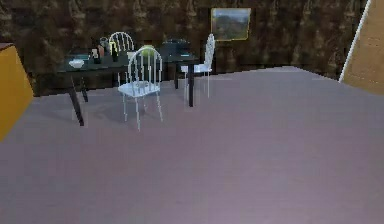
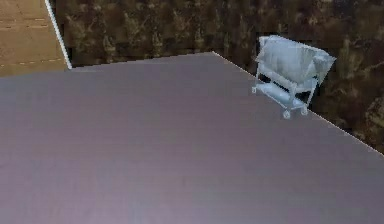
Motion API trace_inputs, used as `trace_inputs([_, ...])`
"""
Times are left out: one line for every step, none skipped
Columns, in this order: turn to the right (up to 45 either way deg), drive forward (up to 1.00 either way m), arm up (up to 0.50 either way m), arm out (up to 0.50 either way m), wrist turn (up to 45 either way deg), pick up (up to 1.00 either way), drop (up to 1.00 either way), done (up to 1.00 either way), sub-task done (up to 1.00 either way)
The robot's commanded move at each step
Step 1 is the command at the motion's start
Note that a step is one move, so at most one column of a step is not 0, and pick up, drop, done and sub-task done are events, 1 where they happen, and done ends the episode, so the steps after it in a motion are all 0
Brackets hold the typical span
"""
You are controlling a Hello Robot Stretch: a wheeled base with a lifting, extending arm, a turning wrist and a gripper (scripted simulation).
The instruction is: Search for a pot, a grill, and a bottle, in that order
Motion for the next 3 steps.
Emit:
trace_inputs([0.0, 1.0, 0.0, 0.0, 0.0, 0.0, 0.0, 0.0, 0.0])
trace_inputs([0.0, 0.9, 0.0, 0.0, 0.0, 0.0, 0.0, 0.0, 0.0])
trace_inputs([-9.0, 0.0, 0.0, 0.0, 0.0, 0.0, 0.0, 0.0, 0.0])
